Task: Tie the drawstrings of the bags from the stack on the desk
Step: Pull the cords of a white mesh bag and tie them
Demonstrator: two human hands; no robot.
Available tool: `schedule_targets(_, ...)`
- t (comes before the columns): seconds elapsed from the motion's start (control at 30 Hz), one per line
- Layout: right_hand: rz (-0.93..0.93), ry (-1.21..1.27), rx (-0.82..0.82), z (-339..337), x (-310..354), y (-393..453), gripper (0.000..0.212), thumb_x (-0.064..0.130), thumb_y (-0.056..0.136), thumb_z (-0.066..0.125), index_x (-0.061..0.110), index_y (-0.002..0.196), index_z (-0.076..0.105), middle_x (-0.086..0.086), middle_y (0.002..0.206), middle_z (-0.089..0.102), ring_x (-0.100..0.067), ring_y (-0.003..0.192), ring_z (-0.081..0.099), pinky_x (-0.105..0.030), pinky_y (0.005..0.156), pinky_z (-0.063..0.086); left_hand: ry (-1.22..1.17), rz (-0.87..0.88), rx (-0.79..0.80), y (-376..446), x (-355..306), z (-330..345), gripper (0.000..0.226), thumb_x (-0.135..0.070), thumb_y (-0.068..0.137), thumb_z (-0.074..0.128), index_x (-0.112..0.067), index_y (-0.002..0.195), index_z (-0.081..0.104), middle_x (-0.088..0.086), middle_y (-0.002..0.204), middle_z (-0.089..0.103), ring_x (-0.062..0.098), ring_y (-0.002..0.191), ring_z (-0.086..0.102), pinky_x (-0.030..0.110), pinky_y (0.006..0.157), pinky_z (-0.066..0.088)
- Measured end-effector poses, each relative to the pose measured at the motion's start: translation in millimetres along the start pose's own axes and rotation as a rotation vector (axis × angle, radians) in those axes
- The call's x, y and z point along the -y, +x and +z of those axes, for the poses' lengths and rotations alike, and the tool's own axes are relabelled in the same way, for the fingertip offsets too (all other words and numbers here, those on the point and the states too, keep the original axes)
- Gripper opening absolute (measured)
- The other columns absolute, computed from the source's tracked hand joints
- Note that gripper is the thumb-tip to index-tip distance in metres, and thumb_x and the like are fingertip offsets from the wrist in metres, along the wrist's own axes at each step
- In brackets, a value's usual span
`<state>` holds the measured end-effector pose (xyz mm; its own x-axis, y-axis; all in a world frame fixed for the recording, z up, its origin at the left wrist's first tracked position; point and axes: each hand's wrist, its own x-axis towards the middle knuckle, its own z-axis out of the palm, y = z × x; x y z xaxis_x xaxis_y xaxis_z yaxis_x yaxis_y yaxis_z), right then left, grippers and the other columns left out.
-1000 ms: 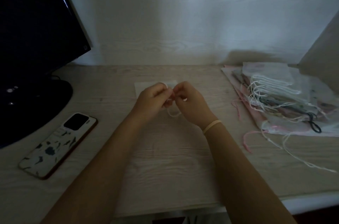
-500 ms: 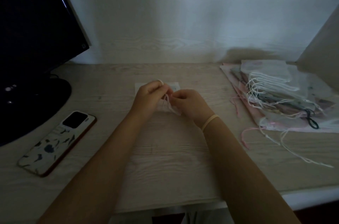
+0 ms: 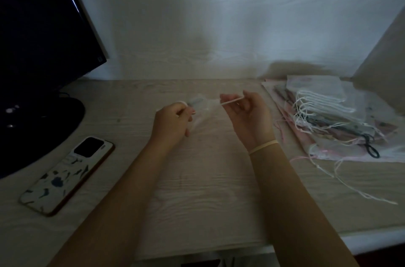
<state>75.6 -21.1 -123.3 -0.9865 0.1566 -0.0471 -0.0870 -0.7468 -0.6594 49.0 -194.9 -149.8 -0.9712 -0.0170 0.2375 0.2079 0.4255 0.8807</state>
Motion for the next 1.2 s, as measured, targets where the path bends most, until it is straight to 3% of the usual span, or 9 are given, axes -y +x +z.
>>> schedule_targets(0.1,-0.001,-0.216,-0.036,1.1,-5.2,1.6,0.045,0.009,0.088,0.046,0.02,0.048,0.029,0.001,0.044,0.023,-0.014,0.037,0.024,-0.022,0.04,0.024,-0.132,-0.11,-0.039,1.2,2.2,1.5,0.028,-0.015,0.095,0.056,-0.018,0.068,0.064,0.003,0.068,0.064,0.019,0.042,0.059,0.028,0.048,0.05)
schedule_targets(0.27,-0.424,-1.344,-0.015,-3.0,-21.0,1.0,0.019,0.015,0.077,0.065,0.012,0.065,0.051,0.002,0.057,0.046,-0.008,0.052,0.041,-0.024,0.053,0.035,-0.321,-0.211,-0.058,0.3,2.1,2.4,0.025,-0.008,0.094,0.058,-0.013,0.071,0.066,0.008,0.068,0.065,0.02,0.056,0.066,0.032,0.061,0.058)
schedule_targets(0.33,-0.388,-1.547,0.124,-3.8,-25.6,-1.1,0.016,0.019,0.076,0.07,0.019,0.079,0.054,0.005,0.068,0.055,-0.002,0.059,0.046,-0.016,0.058,0.037,-0.339,-0.216,-0.062,0.4,0.1,-1.3,0.018,-0.01,0.092,0.061,-0.01,0.076,0.069,0.008,0.068,0.066,0.014,0.054,0.064,0.023,0.053,0.054)
schedule_targets(0.43,-0.386,-1.726,0.212,-8.3,-29.4,-0.1,0.012,0.014,0.078,0.067,0.015,0.088,0.06,-0.002,0.083,0.061,-0.015,0.071,0.053,-0.029,0.067,0.044,-0.324,-0.286,-0.144,5.0,5.8,-7.7,0.019,-0.017,0.09,0.061,-0.015,0.073,0.069,0.004,0.068,0.067,0.01,0.05,0.06,0.022,0.047,0.044)
schedule_targets(0.53,-0.407,-1.83,0.189,-12.5,-27.7,3.2,0.017,0.001,0.076,0.057,0.011,0.089,0.061,-0.01,0.097,0.063,-0.028,0.088,0.058,-0.031,0.075,0.044,-0.13,-0.296,-0.303,7.4,9.1,-14.3,0.012,-0.017,0.088,0.056,-0.014,0.084,0.067,0.001,0.083,0.068,0.014,0.068,0.059,0.027,0.067,0.044)
schedule_targets(0.67,-0.299,-1.916,0.127,-12.8,-29.3,3.8,0.021,0.002,0.079,0.054,0.009,0.099,0.06,-0.013,0.105,0.061,-0.03,0.096,0.057,-0.029,0.08,0.043,0.187,-0.055,-0.415,3.4,3.3,-20.0,0.055,-0.006,0.073,0.057,-0.012,0.128,0.051,0.008,0.131,0.05,0.024,0.117,0.048,0.033,0.102,0.038)
schedule_targets(0.8,-0.281,-1.785,0.11,-11.3,-31.1,2.9,0.014,0.015,0.079,0.064,0.013,0.093,0.064,-0.008,0.095,0.066,-0.021,0.09,0.061,-0.028,0.081,0.048,0.277,0.015,-0.05,-3.5,-2.8,-3.8,0.026,-0.02,0.08,0.057,-0.019,0.104,0.066,0.003,0.106,0.068,0.024,0.1,0.061,0.03,0.088,0.046)
schedule_targets(0.9,-0.295,-1.636,0.115,-8.5,-30.8,1.7,0.011,0.022,0.078,0.072,0.018,0.083,0.064,0.006,0.077,0.06,-0.006,0.072,0.054,-0.017,0.069,0.038,0.303,0.015,0.158,-10.2,2.2,7.6,0.021,-0.024,0.076,0.067,-0.021,0.095,0.057,-0.002,0.09,0.065,0.022,0.089,0.062,0.034,0.081,0.051)
schedule_targets(1.2,-0.308,-1.394,0.062,-7.2,-32.4,6.9,0.015,0.004,0.076,0.067,0.018,0.077,0.064,0.013,0.069,0.059,-0.002,0.065,0.055,-0.012,0.064,0.042,0.442,0.193,0.155,-7.4,5.3,-0.1,0.014,-0.029,0.084,0.07,-0.016,0.088,0.073,0.002,0.087,0.07,0.021,0.08,0.062,0.03,0.072,0.048)
